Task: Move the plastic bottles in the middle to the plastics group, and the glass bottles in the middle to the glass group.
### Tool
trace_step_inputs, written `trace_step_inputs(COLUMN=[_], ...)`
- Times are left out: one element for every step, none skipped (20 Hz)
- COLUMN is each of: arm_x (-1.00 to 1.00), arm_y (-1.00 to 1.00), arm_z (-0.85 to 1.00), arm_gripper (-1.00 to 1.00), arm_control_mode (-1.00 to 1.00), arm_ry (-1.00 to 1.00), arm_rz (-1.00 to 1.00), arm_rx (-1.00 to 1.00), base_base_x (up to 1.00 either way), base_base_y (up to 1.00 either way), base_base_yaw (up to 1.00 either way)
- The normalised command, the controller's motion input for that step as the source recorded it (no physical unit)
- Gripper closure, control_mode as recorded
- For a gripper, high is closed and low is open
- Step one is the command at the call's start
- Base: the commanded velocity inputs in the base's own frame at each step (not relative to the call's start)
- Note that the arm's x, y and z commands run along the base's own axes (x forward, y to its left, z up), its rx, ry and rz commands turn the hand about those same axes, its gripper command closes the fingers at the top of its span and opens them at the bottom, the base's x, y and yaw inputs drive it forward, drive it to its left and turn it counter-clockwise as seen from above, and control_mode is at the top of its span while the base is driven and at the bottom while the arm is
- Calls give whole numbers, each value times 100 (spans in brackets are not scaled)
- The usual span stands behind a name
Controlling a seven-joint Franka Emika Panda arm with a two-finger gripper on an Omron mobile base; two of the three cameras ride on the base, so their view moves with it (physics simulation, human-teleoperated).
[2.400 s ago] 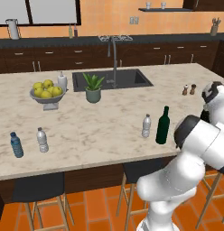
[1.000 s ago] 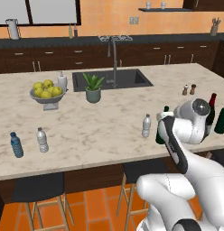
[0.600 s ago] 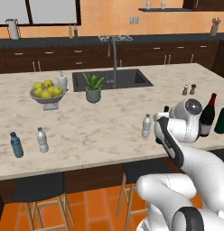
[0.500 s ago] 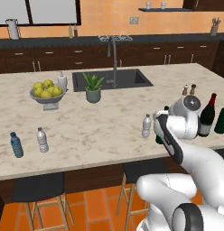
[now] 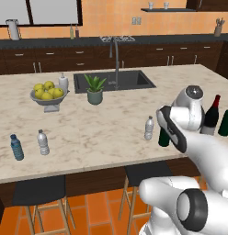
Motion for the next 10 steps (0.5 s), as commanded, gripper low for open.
trace_step_inputs(arm_x=[37, 34, 36, 36, 30, 18, 4, 4, 1, 1], arm_y=[-11, 0, 0, 0, 0, 0, 0, 0, 0, 0], arm_z=[-13, -13, -18, -18, -27, -34, -37, -44, -47, -54], arm_gripper=[-100, -100, -100, -100, -100, -100, -100, -100, -100, -100], arm_control_mode=[-100, -100, -100, -100, -100, -100, -100, -100, -100, -100], arm_ry=[0, 0, 0, 0, 0, 0, 0, 0, 0, 0], arm_rz=[0, 0, 1, 1, 1, 2, 3, 3, 3, 2], arm_rx=[0, 0, 0, 0, 0, 0, 0, 0, 0, 0], base_base_x=[0, 0, 0, 0, 0, 0, 0, 0, 0, 0], base_base_y=[0, 0, 0, 0, 0, 0, 0, 0, 0, 0], base_base_yaw=[0, 0, 0, 0, 0, 0, 0, 0, 0, 0])
